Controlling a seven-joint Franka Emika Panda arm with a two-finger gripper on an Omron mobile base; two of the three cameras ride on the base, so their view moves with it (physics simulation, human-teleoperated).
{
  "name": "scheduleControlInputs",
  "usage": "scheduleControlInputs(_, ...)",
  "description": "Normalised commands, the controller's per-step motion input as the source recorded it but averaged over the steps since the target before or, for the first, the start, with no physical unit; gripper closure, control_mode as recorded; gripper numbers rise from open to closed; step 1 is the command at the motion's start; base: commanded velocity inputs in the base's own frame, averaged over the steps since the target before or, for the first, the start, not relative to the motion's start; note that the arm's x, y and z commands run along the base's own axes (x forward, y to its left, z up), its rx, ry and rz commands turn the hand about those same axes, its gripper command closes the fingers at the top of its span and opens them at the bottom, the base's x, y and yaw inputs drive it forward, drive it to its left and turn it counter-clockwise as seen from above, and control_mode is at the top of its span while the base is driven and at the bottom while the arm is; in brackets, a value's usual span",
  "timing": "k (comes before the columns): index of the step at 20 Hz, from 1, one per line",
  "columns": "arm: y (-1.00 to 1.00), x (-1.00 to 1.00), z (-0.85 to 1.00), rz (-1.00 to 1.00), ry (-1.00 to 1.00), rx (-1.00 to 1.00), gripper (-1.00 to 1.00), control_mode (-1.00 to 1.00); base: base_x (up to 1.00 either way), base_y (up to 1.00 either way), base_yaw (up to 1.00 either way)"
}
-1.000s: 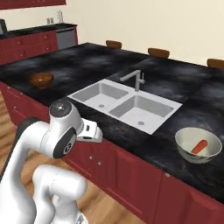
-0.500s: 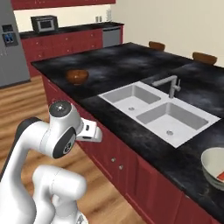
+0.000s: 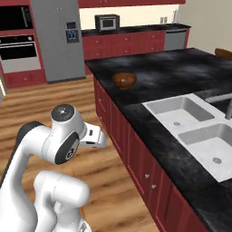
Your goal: Pick the mushrooms from the cabinet and place them in one bowl. Pick the carrot from the sink and place it in the other bowl.
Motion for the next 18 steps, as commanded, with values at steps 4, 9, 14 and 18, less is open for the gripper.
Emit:
scheduleControlInputs(4, 0.0, 0.0, 0.0, 0.0, 0.0, 0.0, -1.0, 1.0, -0.03, 0.0, 0.5)
scheduleControlInputs(9, 0.0, 0.0, 0.0, 0.0, 0.0, 0.0, -1.0, 1.0, -0.03, 0.0, 0.5)
scheduleControlInputs(14, 0.0, 0.0, 0.0, 0.0, 0.0, 0.0, -1.0, 1.0, -0.01, -0.04, 0.21)
scheduleControlInputs(18, 0.0, 0.0, 0.0, 0.0, 0.0, 0.0, -1.0, 1.0, 0.0, -0.01, 0.11)
